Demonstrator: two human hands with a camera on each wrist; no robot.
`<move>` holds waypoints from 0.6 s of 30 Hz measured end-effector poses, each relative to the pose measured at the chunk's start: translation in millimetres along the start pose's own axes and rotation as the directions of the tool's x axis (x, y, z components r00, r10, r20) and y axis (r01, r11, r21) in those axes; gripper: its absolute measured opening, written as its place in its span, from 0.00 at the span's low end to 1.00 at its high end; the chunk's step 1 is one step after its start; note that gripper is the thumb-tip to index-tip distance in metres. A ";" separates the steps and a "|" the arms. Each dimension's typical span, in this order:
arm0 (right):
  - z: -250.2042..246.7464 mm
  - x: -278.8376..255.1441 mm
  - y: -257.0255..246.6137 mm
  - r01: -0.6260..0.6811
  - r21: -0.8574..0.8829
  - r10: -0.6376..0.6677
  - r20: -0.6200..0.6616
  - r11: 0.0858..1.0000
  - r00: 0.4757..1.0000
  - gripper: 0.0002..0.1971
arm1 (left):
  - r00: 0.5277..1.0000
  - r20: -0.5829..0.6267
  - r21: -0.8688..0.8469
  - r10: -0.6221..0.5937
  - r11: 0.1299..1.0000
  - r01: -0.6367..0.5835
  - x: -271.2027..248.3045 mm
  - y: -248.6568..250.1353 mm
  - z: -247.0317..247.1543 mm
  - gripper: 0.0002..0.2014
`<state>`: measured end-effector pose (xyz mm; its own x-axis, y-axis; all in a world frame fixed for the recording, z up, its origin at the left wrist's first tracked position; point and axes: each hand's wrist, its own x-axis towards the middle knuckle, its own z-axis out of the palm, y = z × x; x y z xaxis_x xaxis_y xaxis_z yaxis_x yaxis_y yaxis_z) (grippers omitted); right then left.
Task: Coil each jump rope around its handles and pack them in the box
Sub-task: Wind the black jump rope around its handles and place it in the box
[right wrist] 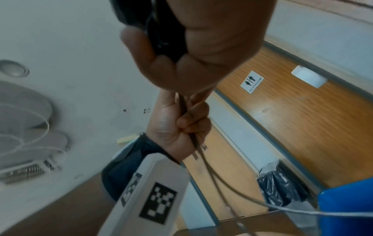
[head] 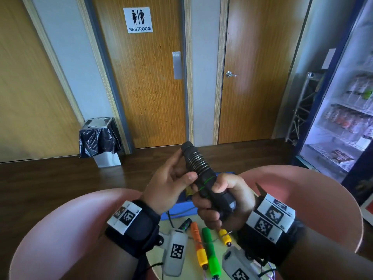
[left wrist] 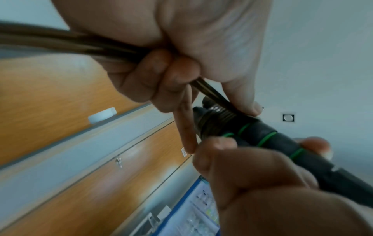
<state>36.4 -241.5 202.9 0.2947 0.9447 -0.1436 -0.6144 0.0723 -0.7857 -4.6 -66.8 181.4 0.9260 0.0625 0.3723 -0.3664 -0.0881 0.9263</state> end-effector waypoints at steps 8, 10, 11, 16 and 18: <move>-28.8 -13.3 -18.0 0.217 -0.250 -0.266 -0.181 0.944 0.947 0.24 | 0.997 -0.002 0.538 0.071 0.841 -0.059 17.6 17.4 9.4 0.27; -43.1 -18.5 -28.2 0.243 -0.414 -0.366 -0.248 0.877 0.897 0.25 | 0.992 0.043 0.613 0.121 0.781 -0.122 23.4 29.4 15.5 0.28; -50.2 -21.9 -34.2 0.225 -0.502 -0.400 -0.273 0.835 0.875 0.24 | 0.989 0.073 0.634 0.131 0.759 -0.147 26.9 33.3 17.0 0.27; -87.4 -39.4 -56.9 0.006 -0.751 -0.409 -0.354 0.660 0.841 0.12 | 0.992 0.081 0.680 0.092 0.722 -0.123 43.4 31.4 40.7 0.27; -101.6 -45.7 -64.3 -0.072 -0.795 -0.377 -0.363 0.602 0.852 0.12 | 0.997 0.046 0.684 0.064 0.725 -0.078 48.5 25.8 54.2 0.27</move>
<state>136.8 -321.8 198.8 0.7483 0.6618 -0.0447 0.1907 -0.2791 -0.9411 35.8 -119.9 220.1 0.9038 0.0113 0.4278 -0.2757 -0.7492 0.6022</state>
